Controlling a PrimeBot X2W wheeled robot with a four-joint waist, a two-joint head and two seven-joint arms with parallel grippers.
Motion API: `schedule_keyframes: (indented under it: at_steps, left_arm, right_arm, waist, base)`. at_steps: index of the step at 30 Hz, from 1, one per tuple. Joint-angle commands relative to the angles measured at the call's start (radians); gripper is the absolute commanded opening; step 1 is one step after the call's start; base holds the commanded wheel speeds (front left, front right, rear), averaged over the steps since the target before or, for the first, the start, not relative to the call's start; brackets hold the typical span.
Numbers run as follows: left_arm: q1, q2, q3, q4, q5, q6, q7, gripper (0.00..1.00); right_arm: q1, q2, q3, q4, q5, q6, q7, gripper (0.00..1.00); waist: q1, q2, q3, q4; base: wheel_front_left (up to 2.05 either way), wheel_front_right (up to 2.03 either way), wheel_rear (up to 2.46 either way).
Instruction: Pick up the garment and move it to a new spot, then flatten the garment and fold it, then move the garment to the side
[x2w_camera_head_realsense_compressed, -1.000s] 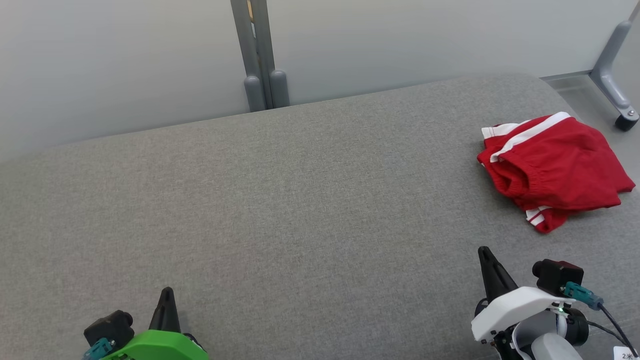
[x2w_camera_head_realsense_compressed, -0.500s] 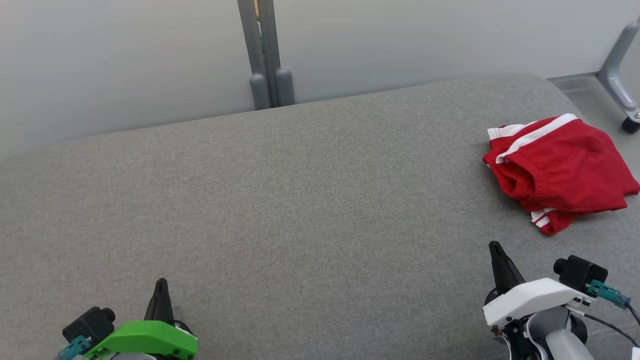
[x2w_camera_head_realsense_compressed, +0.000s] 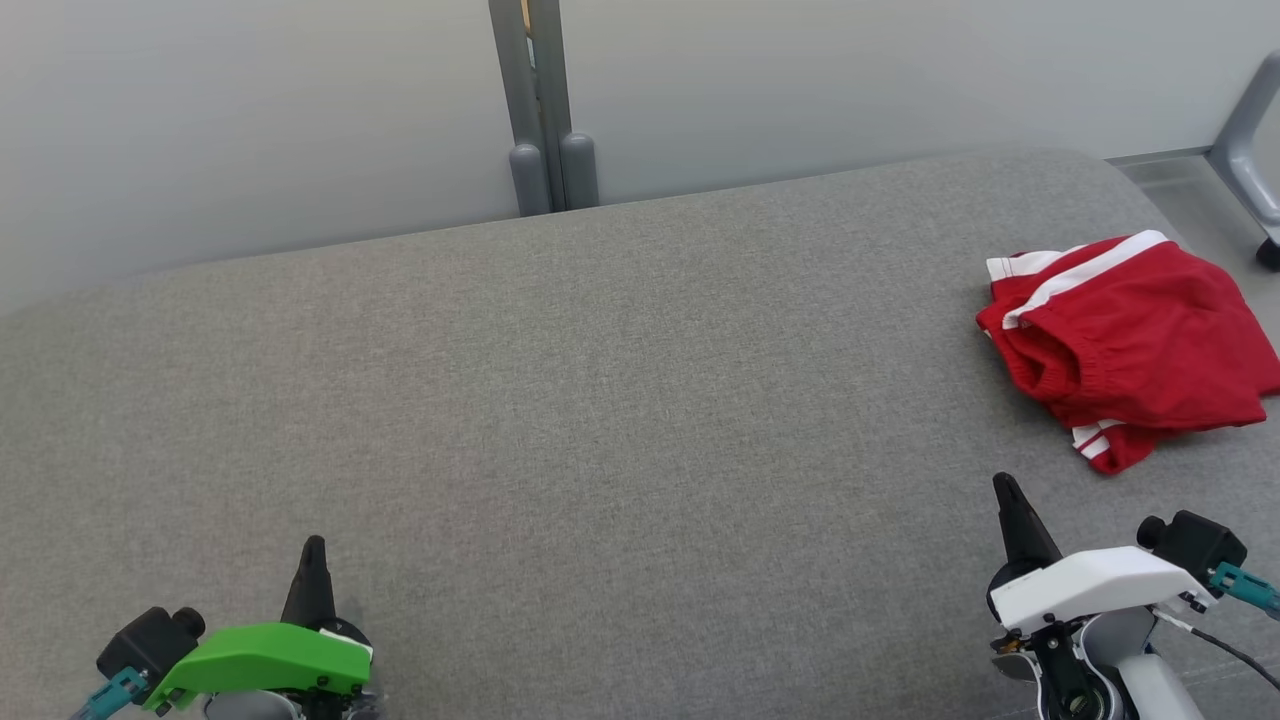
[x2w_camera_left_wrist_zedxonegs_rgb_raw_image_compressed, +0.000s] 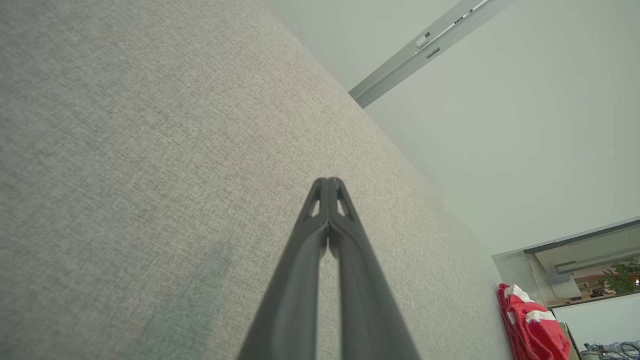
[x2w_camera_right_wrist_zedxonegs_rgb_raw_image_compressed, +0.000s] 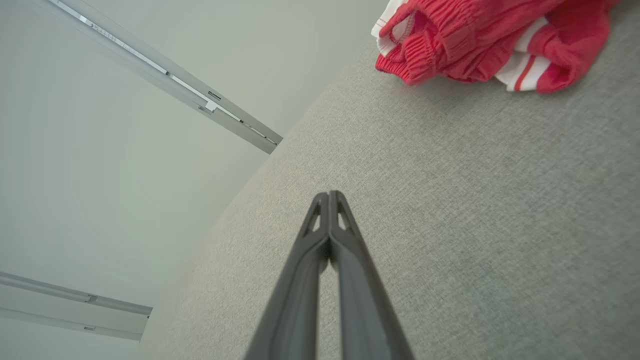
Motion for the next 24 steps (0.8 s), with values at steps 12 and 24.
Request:
schedule_keyframes:
  at_steps: [12, 24]
  left_arm:
    - [-0.041, 0.007, 0.025, -0.041, -0.159, -0.020, 0.041, 0.00]
    - [-0.049, 0.008, 0.039, -0.059, -0.269, -0.031, 0.071, 0.00]
  right_arm:
    - [-0.020, -0.001, -0.032, -0.040, 0.172, 0.000, 0.045, 0.00]
    - [-0.021, 0.000, -0.053, -0.057, 0.291, 0.000, 0.077, 0.00]
  waist:
    - [0.0000, 0.0000, 0.003, 0.013]
    - [0.0000, 0.0000, 0.005, 0.023]
  base:
    - [0.00, 0.00, 0.00]
    - [0.00, 0.00, 0.00]
